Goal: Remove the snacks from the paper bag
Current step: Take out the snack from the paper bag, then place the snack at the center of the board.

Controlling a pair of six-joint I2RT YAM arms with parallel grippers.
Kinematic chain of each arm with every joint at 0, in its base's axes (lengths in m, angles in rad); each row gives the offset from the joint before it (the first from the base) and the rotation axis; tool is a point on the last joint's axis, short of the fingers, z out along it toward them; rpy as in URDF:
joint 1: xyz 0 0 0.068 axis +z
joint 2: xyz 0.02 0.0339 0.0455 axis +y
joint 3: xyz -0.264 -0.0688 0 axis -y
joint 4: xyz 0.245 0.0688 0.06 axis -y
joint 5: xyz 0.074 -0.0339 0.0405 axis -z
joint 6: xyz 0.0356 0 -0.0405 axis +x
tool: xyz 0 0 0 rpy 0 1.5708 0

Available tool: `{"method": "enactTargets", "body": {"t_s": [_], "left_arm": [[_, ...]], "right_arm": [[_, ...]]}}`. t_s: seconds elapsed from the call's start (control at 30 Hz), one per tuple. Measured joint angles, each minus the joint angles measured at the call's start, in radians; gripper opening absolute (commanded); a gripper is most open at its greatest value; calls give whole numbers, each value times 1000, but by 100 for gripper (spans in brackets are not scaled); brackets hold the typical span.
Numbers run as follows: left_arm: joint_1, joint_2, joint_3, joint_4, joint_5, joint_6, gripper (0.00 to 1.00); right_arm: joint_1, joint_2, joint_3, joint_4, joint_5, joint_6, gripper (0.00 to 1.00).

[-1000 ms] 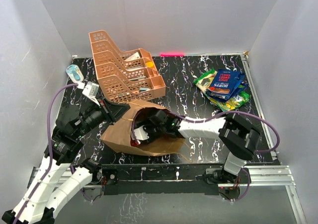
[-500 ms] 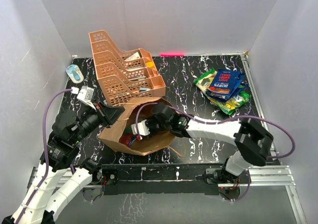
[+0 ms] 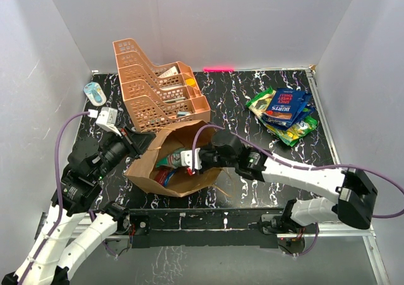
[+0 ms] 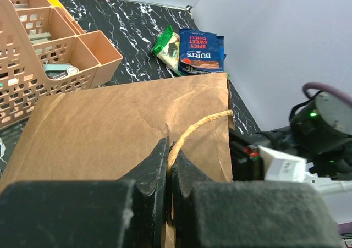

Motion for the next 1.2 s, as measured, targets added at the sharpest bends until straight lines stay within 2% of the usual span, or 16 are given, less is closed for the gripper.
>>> {"method": "enactTargets", "body": {"t_s": [0.3,0.5,0.63,0.77,0.9,1.07,1.2], "left_arm": [[0,-1,2,-18,-22,-6,0],[0,-1,9,-38,-54,-6,0],[0,0,9,-47,-88,-7,0],[0,2,12,-61,-135,-6,0],[0,5,26,-83,-171,-2,0],[0,6,37,-104,-210,8,0],[0,8,45,-115,-222,20,0]], "right_arm": [[-1,-137,2,1,39,219,8],[-2,-180,37,-10,40,493,8],[-2,-189,136,-78,82,689,8],[-2,-190,287,-189,136,815,8],[-7,-205,385,-238,175,872,8],[-7,-261,431,-276,244,882,8],[-6,-292,439,-286,410,875,8]]}}
